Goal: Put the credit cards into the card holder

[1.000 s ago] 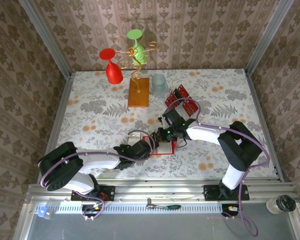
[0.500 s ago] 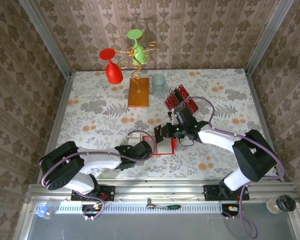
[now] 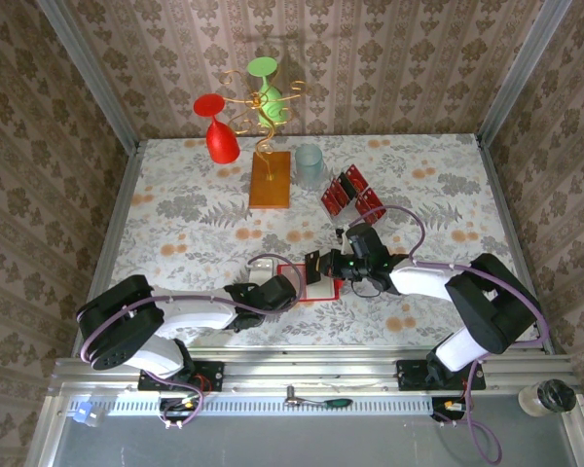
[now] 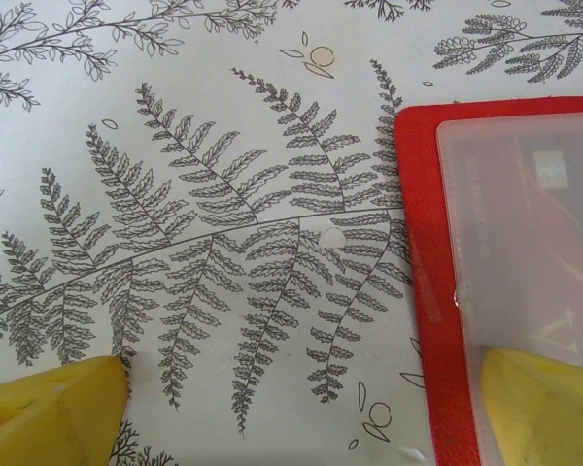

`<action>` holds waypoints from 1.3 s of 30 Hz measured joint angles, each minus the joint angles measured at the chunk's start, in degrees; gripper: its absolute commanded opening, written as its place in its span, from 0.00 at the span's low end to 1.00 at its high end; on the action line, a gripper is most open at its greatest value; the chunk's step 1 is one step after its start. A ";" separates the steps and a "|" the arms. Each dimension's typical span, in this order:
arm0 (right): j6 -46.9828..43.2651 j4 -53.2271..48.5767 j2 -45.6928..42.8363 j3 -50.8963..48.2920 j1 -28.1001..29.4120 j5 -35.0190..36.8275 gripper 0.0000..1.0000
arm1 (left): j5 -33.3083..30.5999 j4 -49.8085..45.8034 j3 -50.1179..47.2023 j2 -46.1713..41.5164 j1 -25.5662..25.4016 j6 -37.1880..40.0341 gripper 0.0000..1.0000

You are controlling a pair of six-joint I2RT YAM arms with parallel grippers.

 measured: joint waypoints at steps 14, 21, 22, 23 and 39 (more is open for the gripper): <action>1.60 5.03 2.78 -1.09 0.02 0.09 0.00 | -0.44 -0.24 0.00 0.00 -0.31 0.00 0.94; 2.12 7.37 3.76 -1.81 0.13 0.11 0.00 | -0.61 -0.39 0.00 0.00 -0.31 0.00 0.94; 2.21 7.39 3.78 -1.84 0.13 0.09 0.00 | -0.61 -0.42 0.02 0.00 -0.31 0.00 0.94; 2.25 7.54 3.80 -1.88 0.17 0.09 0.00 | -0.61 -0.42 0.02 0.00 -0.31 0.00 0.94; 3.08 12.26 3.80 -4.94 0.90 0.48 0.00 | -0.85 -0.66 0.02 0.00 -0.37 0.00 0.94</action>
